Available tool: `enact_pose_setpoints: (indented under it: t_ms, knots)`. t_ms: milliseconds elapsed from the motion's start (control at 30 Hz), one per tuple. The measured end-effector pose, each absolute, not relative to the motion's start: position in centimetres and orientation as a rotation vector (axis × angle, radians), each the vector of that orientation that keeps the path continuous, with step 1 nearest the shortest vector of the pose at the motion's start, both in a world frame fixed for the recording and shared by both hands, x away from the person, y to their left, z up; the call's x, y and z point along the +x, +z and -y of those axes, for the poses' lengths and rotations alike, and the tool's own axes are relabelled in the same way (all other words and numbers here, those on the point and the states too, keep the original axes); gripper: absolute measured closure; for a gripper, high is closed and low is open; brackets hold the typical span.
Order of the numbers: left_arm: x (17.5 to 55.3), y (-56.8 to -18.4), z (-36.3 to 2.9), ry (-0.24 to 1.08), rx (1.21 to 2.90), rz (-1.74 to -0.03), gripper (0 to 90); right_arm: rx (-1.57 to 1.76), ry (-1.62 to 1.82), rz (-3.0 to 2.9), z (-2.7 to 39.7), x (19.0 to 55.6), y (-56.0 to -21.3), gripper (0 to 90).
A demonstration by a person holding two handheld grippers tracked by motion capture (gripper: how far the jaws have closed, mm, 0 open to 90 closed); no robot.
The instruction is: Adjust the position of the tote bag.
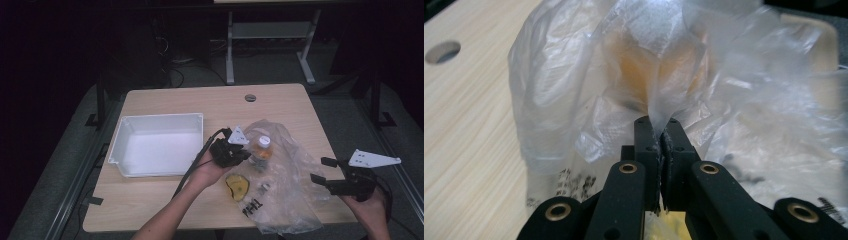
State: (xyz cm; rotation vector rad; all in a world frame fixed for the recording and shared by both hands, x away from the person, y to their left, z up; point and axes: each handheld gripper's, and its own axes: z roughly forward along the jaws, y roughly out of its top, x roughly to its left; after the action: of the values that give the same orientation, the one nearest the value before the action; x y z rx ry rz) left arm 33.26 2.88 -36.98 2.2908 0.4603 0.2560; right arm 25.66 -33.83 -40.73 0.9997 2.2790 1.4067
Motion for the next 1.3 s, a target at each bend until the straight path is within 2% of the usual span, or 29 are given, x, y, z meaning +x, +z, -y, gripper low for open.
enact_pose_setpoints:
  t_ms: [300, 733, 1067, 1300]
  knots:
    - [33.5, -39.0, -3.4, 0.273, 2.355, -0.505, 87.8, 0.981, 1.406, -2.306, 33.3, 26.0, -40.9, 25.5]
    - [33.8, -42.6, -3.4, 0.214, 2.378, -0.547, 87.8, 0.96, 1.378, -2.336, 33.0, 25.8, -41.0, 29.5]
    - [34.1, -44.7, -3.6, 0.161, 2.407, -0.567, 87.7, 0.85, 1.383, -2.413, 30.4, 25.8, -39.8, 31.8]
    - [34.0, -44.9, -3.8, 0.152, 2.409, -0.576, 87.5, 0.757, 1.387, -2.455, 28.1, 26.7, -38.3, 31.3]
